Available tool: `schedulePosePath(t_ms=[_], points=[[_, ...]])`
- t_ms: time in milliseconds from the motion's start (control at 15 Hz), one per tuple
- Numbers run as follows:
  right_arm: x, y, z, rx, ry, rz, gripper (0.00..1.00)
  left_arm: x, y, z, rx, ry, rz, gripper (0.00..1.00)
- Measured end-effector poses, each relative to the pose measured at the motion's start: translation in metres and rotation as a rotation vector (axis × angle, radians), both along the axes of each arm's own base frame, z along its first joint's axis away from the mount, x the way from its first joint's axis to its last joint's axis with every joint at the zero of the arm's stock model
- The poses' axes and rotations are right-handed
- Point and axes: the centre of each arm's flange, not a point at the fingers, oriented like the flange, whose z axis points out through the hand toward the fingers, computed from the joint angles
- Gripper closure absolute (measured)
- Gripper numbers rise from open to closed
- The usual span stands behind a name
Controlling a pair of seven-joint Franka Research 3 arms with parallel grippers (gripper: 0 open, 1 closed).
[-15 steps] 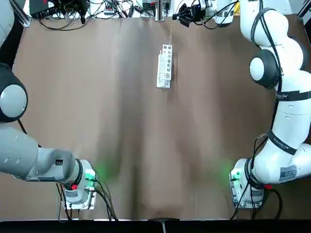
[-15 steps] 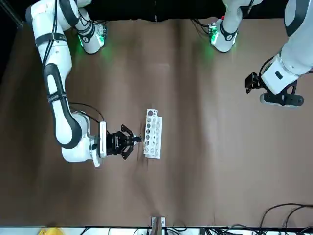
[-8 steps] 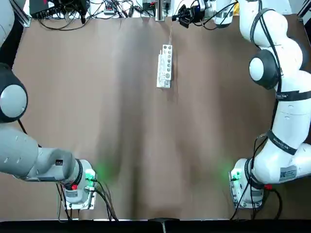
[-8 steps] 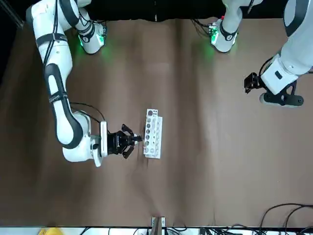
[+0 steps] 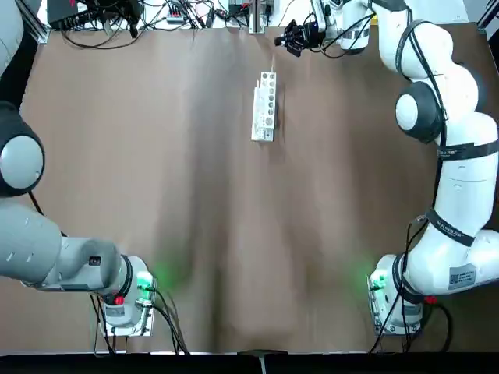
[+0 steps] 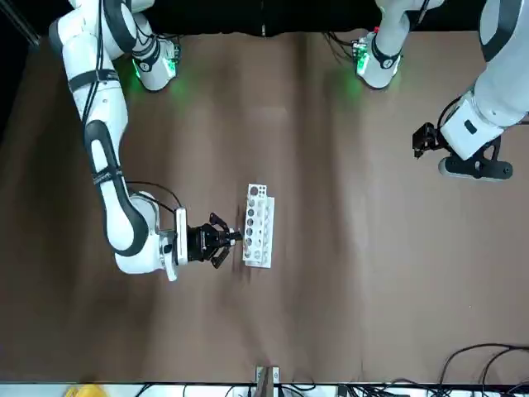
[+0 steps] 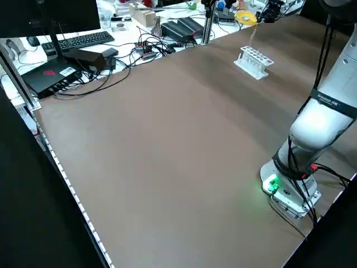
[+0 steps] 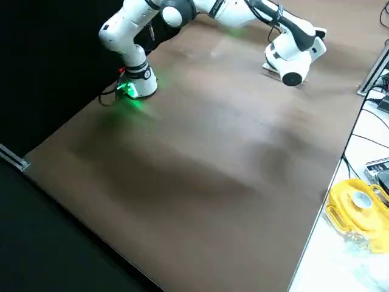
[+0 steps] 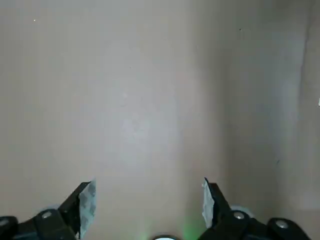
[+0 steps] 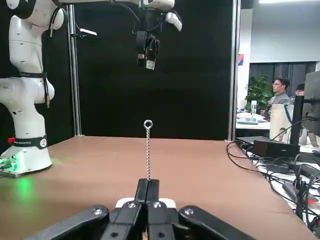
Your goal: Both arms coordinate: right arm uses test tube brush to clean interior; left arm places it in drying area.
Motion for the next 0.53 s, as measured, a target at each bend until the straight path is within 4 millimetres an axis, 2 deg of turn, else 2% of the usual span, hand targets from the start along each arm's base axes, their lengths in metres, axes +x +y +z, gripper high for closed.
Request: schedulePosePath(t_ms=[533], points=[[-0.001,0.001,-0.022,-0.012,-0.022,-0.013,0.98,-0.001,-0.005,-0.001,0.0,0.001,-0.009,0.0]])
